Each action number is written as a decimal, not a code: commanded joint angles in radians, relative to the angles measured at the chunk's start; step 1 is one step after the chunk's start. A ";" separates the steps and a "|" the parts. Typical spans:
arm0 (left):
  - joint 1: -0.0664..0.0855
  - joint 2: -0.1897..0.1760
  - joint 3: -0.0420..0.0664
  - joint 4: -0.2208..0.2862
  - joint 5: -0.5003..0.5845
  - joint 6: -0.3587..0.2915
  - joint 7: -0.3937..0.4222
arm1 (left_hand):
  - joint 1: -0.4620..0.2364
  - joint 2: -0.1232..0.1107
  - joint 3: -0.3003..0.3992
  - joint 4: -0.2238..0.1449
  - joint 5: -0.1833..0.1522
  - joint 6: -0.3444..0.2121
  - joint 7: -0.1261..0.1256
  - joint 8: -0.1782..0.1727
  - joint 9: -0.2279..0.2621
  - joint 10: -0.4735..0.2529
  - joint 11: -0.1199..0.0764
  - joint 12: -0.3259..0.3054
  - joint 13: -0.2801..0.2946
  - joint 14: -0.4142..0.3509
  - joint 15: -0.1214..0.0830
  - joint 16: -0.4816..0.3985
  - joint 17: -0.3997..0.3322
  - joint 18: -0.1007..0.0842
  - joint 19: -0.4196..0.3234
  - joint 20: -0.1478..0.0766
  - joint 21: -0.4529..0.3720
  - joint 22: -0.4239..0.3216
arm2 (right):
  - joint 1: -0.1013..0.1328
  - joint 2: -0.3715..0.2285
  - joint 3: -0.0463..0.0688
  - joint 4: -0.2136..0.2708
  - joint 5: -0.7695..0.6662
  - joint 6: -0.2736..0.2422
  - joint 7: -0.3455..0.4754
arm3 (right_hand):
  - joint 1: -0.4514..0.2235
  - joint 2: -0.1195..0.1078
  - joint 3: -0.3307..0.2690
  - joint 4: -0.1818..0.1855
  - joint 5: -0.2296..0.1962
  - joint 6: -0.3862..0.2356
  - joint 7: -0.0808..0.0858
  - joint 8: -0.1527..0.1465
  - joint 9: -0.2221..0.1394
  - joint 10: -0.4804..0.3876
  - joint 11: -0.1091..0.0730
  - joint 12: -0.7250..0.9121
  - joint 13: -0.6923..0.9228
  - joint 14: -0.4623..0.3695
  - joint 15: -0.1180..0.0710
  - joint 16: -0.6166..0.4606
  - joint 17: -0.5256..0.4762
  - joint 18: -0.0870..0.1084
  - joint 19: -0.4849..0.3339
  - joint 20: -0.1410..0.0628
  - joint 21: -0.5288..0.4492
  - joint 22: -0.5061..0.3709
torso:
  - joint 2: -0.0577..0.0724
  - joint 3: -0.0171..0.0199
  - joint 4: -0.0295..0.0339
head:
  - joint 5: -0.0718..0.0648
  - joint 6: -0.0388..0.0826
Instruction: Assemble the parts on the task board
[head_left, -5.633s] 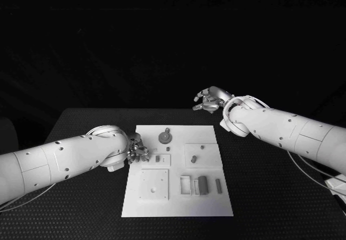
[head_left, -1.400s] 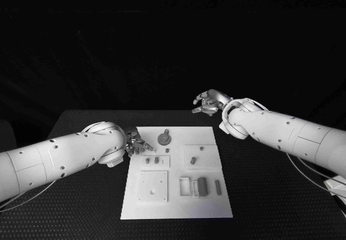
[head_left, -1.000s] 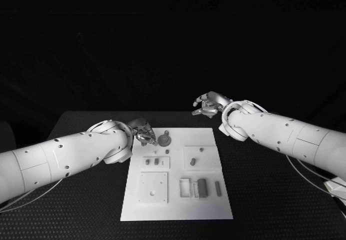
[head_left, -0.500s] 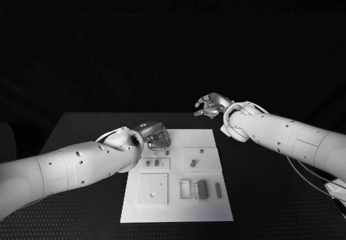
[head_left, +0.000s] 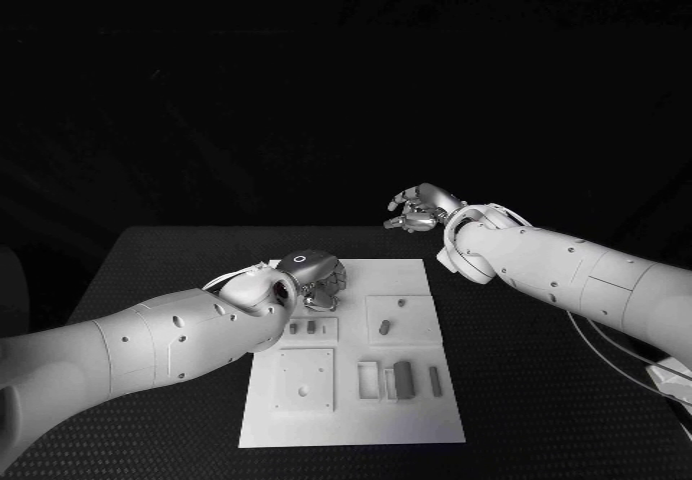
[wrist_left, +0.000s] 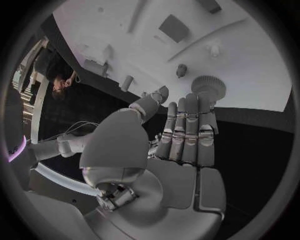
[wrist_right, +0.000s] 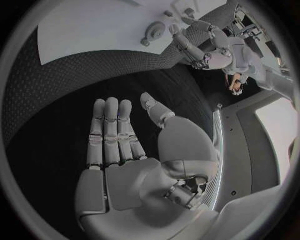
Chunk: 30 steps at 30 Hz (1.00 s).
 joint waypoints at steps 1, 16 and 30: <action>-0.006 0.006 0.000 -0.009 -0.046 0.011 0.017 | 0.011 0.006 0.000 -0.001 0.002 0.009 -0.005 -0.001 -0.002 0.008 0.000 -0.009 -0.003 0.007 -0.001 -0.006 0.002 0.009 0.003 0.001 -0.001 0.002 | 0.000 0.001 0.001 0.000 0.067 -0.013 0.037 | -0.004 0.001 0.011 0.001 -0.002 0.035 0.052 -0.005 0.002 -0.156 0.076 -0.106 -0.087 -0.057 0.047 -0.110 -0.052 -0.026 -0.076 0.021 -0.060 -0.025 | 0.001 0.0001 -0.0010 | -0.001 -0.001; -0.024 0.024 0.000 -0.038 -0.083 0.046 -0.024 | 0.003 0.004 -0.006 0.003 0.002 0.017 -0.008 -0.001 -0.010 0.016 0.001 -0.023 -0.010 0.020 -0.005 -0.006 0.015 0.007 0.011 -0.005 0.002 0.015 | 0.000 0.001 0.001 0.003 0.102 0.002 0.049 | 0.008 0.010 -0.016 0.000 0.001 0.004 0.064 -0.012 -0.008 -0.133 0.118 -0.304 -0.299 -0.148 0.142 -0.350 -0.142 -0.083 -0.277 0.071 -0.208 -0.067 | 0.001 0.0012 0.0016 | -0.006 -0.009; -0.028 0.028 0.000 -0.059 -0.087 0.069 -0.032 | 0.008 0.010 0.000 0.005 0.009 0.022 -0.003 -0.002 -0.016 0.016 0.002 -0.038 -0.018 0.031 -0.007 -0.003 0.028 0.008 0.019 -0.008 0.006 0.027 | 0.000 0.003 0.001 0.006 0.111 0.005 0.050 | 0.008 0.014 -0.024 0.001 0.001 0.001 0.066 -0.009 -0.012 -0.116 0.125 -0.346 -0.359 -0.154 0.156 -0.405 -0.159 -0.091 -0.303 0.078 -0.234 -0.063 | 0.000 0.0010 0.0021 | -0.003 -0.015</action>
